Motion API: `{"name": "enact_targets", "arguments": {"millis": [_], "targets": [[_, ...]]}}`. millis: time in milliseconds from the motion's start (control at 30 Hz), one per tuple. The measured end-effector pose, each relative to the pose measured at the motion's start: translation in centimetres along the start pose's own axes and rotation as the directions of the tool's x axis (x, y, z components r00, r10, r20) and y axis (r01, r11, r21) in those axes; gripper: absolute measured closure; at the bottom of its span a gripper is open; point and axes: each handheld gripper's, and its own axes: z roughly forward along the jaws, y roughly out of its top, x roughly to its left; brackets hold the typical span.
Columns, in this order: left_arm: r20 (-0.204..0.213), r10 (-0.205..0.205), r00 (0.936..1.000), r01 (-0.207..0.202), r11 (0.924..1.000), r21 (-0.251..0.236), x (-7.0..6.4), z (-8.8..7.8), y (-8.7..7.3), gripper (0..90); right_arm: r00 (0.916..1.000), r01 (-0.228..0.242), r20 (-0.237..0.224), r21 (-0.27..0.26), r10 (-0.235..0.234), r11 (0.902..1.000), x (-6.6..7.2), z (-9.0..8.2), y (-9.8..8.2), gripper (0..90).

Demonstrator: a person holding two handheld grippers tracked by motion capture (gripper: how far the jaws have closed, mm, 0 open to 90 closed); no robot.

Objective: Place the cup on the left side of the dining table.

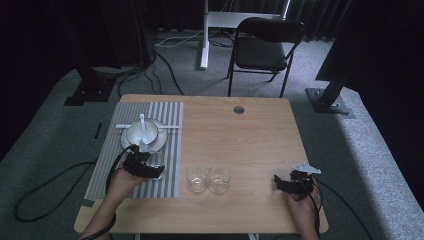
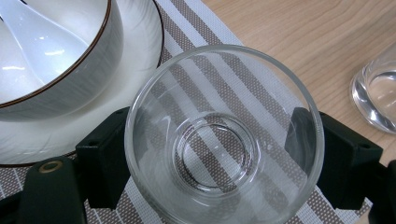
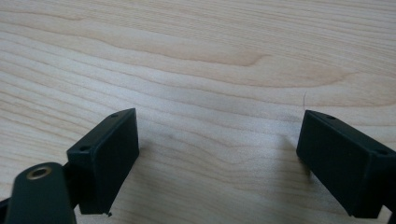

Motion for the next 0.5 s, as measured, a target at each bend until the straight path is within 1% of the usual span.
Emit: {"name": "enact_targets", "arguments": {"millis": [133,167,200,233,267,333,400,433,500], "targets": [[0.0,-0.002,1.0,0.002,0.9999,-0.017,0.0,0.0,-0.2,17.8,1.0,0.0,0.0,0.0,0.0,1.0,0.0,0.0,0.0,12.4],[0.035,-0.017,0.9992,0.018,0.9995,-0.026,0.2,0.1,-0.3,15.6,1.0,0.0,0.0,0.0,0.0,1.0,0.0,0.0,0.0,12.4],[0.04,-0.019,0.999,0.021,0.9994,-0.03,0.2,0.1,-0.3,7.3,1.0,0.0,0.0,0.0,0.0,1.0,0.0,0.0,0.0,12.4],[0.034,-0.021,0.9992,0.022,0.9992,-0.034,0.3,0.0,-0.4,1.3,1.0,0.0,0.0,0.0,0.0,1.0,0.0,0.0,0.0,12.4],[0.036,-0.031,0.9988,0.033,0.9982,-0.051,0.3,-0.1,-0.5,1.2,1.0,0.0,0.0,0.0,0.0,1.0,0.0,0.0,0.0,12.4],[0.056,-0.044,0.9975,0.047,0.9971,-0.06,0.5,-0.3,-0.6,1.1,1.0,0.0,0.0,0.0,0.0,1.0,0.0,0.0,0.0,12.4],[0.044,-0.034,0.9984,0.038,0.9967,-0.072,0.5,-0.3,-0.8,1.1,1.0,0.0,0.0,0.0,0.0,1.0,0.0,0.0,0.0,12.4],[0.054,-0.035,0.9979,0.039,0.996,-0.08,0.5,-0.4,-1.0,1.1,1.0,0.0,0.0,0.0,0.0,1.0,0.0,0.0,0.0,12.4],[0.048,-0.045,0.9978,0.049,0.9953,-0.083,0.6,-0.3,-1.3,1.1,1.0,0.0,0.0,0.0,0.0,1.0,0.0,0.0,0.0,12.4]]}}
